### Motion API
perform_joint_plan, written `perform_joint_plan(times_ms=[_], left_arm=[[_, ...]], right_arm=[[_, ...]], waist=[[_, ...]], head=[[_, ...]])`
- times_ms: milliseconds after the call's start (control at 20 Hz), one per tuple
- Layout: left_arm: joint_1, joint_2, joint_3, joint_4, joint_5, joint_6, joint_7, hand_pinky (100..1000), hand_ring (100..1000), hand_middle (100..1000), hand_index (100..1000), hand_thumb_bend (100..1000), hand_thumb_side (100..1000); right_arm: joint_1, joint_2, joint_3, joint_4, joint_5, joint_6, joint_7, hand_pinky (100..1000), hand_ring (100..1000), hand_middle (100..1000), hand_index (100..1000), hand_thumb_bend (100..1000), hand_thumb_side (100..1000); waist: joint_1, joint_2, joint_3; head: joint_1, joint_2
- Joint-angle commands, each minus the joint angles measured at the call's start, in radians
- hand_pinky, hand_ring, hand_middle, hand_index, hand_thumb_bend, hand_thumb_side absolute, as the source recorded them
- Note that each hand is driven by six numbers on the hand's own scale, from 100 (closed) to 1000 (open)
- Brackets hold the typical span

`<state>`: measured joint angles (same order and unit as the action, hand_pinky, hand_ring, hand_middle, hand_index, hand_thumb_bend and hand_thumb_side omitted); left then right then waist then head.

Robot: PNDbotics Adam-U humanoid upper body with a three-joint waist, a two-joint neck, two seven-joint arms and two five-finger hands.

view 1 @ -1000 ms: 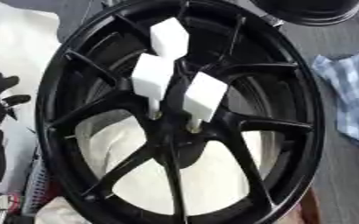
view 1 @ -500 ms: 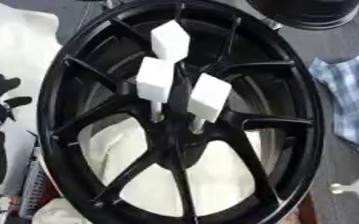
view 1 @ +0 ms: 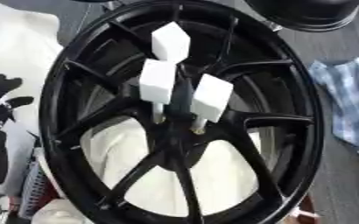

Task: Pull the pin out of the wheel hub.

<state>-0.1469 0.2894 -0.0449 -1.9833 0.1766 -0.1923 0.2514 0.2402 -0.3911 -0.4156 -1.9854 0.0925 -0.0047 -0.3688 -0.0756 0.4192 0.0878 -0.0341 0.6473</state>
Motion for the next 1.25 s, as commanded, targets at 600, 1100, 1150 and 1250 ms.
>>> perform_joint_plan(times_ms=[600,1100,1150,1250], left_arm=[[-0.018,0.019,-0.003,-0.017,0.015,-0.005,-0.012,667,785,611,723,113,786],[-0.020,0.018,-0.001,-0.017,0.015,-0.013,-0.012,668,785,611,723,104,781],[-0.021,0.017,-0.001,-0.017,0.015,-0.014,-0.011,668,785,611,723,102,780],[-0.022,0.017,0.000,-0.017,0.015,-0.018,-0.011,667,785,610,722,100,778]], right_arm=[[-0.168,-0.096,0.153,-0.015,-0.273,-0.316,0.206,958,753,626,733,100,515],[-0.204,-0.094,0.182,-0.015,-0.272,-0.295,0.272,957,748,620,728,100,510],[-0.207,-0.094,0.183,-0.015,-0.271,-0.294,0.275,957,747,620,728,100,510],[-0.211,-0.094,0.184,-0.015,-0.269,-0.289,0.279,957,746,619,727,100,510]], waist=[[0.007,-0.028,0.010],[0.027,-0.026,0.007],[0.030,-0.025,0.007],[0.035,-0.023,0.008]], head=[[-0.013,-0.012],[-0.030,-0.006],[-0.029,-0.006],[-0.026,-0.008]])
